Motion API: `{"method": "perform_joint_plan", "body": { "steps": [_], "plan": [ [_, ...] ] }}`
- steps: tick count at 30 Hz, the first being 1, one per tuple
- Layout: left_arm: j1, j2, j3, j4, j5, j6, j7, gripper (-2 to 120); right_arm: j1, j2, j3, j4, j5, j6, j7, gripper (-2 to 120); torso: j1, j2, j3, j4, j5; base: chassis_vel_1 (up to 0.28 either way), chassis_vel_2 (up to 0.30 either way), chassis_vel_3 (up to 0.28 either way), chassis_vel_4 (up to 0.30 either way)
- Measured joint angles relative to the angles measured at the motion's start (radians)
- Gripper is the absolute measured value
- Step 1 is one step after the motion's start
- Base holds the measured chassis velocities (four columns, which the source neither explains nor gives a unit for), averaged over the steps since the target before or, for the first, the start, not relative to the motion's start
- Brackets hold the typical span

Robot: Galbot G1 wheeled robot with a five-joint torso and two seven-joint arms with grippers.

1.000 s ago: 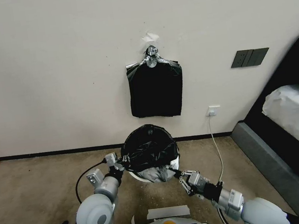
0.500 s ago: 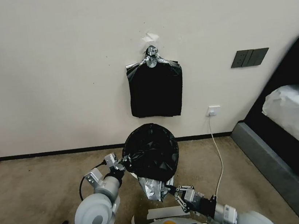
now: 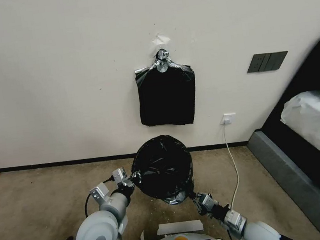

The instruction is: Place a trash bag onto the trash bin.

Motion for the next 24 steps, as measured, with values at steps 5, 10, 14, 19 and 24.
{"method": "perform_joint_plan", "body": {
  "steps": [5,10,14,19,24],
  "plan": [
    [-0.041,0.012,-0.011,0.038,0.018,-0.036,0.002,3,-0.036,-0.015,0.028,0.018,0.005,0.017,-0.004,35,0.0,0.0,0.0,-0.0002,-0.0001,0.0,0.0,0.0,0.0],
    [-0.066,0.018,-0.013,0.074,0.046,-0.063,0.01,3,-0.067,-0.026,0.052,0.057,0.01,0.02,-0.009,52,0.0,0.0,0.0,-0.0002,0.0,0.0,0.0,0.0,0.0],
    [-0.058,0.013,0.028,0.112,0.177,-0.115,0.069,3,-0.121,-0.039,0.084,0.176,0.062,-0.001,-0.005,68,0.0,0.0,0.0,0.0,-0.0001,0.0,0.0,0.0,0.0],
    [-0.048,-0.001,0.087,0.129,0.3,-0.151,0.115,3,-0.127,-0.041,0.08,0.276,0.148,-0.062,0.0,54,0.0,0.0,0.0,0.0,-0.0001,0.0,0.0,0.0,0.0],
    [-0.051,-0.023,0.154,0.15,0.431,-0.172,0.132,3,-0.07,-0.043,0.054,0.333,0.298,-0.158,0.04,36,0.0,0.0,0.0,-0.0001,0.0,0.0,0.0,0.0,0.0]
  ]
}}
